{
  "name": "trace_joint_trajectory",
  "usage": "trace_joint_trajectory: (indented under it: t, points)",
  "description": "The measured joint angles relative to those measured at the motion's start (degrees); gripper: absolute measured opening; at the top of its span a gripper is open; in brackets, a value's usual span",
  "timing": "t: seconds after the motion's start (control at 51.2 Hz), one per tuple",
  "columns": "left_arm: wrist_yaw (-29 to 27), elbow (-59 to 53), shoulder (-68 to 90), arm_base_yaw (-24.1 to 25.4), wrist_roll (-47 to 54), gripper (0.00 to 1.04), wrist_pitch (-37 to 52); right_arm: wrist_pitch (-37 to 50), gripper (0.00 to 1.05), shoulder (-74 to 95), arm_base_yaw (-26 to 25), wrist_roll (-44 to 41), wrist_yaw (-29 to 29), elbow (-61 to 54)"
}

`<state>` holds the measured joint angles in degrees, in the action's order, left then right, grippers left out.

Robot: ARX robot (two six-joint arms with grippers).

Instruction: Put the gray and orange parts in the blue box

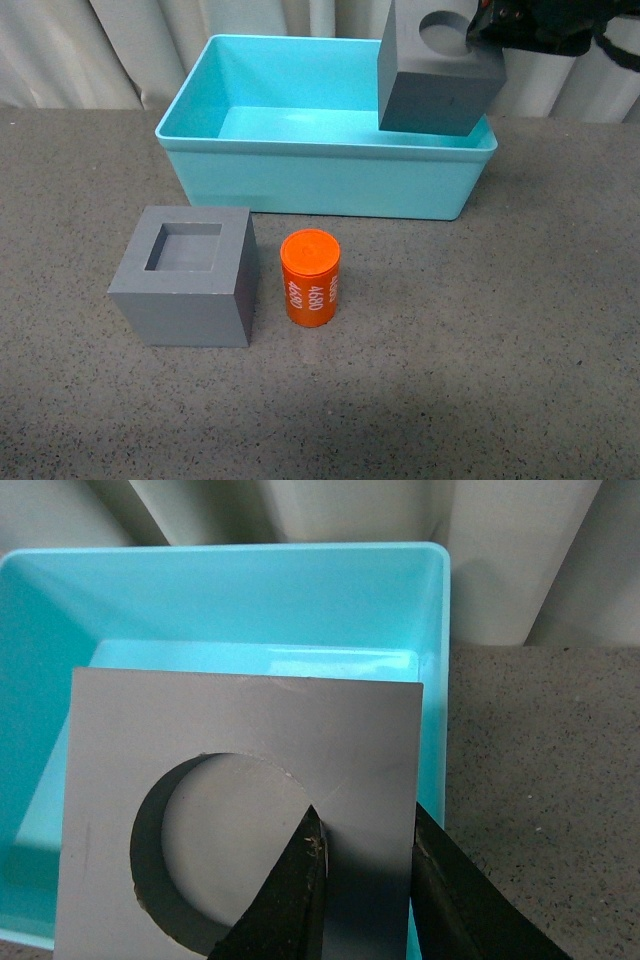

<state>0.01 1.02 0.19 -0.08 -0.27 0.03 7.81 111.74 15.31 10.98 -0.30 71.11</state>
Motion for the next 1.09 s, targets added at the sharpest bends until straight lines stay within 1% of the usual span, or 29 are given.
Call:
trace_joint_trajectory:
  t: [0.117, 0.254, 0.605, 0.663, 0.683, 0.722, 0.82, 0.859, 0.937, 1.054, 1.093]
  points:
    - [0.00, 0.00, 0.00, 0.00, 0.00, 0.98, 0.00, -0.70, 0.17, 4.00, 0.07, -0.04, 0.20, 2.71]
    - [-0.02, 0.00, 0.00, 0.00, 0.00, 0.98, 0.00, -3.87, 0.17, 7.32, 0.11, -0.24, 1.16, 5.73]
    - [0.00, 0.00, 0.00, 0.00, 0.00, 0.98, 0.00, -9.84, 0.17, 12.59, 0.35, 0.09, 0.35, 10.93]
    - [-0.02, 0.00, 0.00, 0.00, 0.00, 0.98, 0.00, -10.23, 0.22, 12.79, 0.37, 0.09, 0.00, 11.13]
    - [0.00, 0.00, 0.00, 0.00, 0.00, 0.98, 0.00, -10.36, 0.25, 12.87, 0.37, 0.15, -0.04, 11.17]
    - [0.00, 0.00, 0.00, 0.00, 0.00, 0.98, 0.00, -10.36, 0.29, 12.90, 0.37, 0.26, -0.15, 11.21]
    - [0.00, 0.00, 0.00, 0.00, 0.00, 0.98, 0.00, -9.92, 0.43, 12.74, 0.37, 0.90, -0.28, 11.23]
    - [0.00, 0.00, 0.00, 0.00, 0.00, 0.98, 0.00, -9.81, 0.47, 12.61, 0.37, 1.16, -0.26, 11.19]
    - [0.00, 0.00, 0.00, 0.00, 0.00, 0.98, 0.00, -9.09, 0.57, 11.50, 0.48, 1.40, -0.26, 10.14]
    - [0.00, 0.00, 0.00, 0.00, 0.00, 0.98, 0.00, -6.16, 0.74, 7.80, 0.63, 1.36, 0.09, 6.49]
    - [0.00, 0.00, 0.00, 0.00, 0.00, 0.98, 0.00, -4.20, 0.81, 5.40, 0.76, 1.20, 0.28, 4.24]
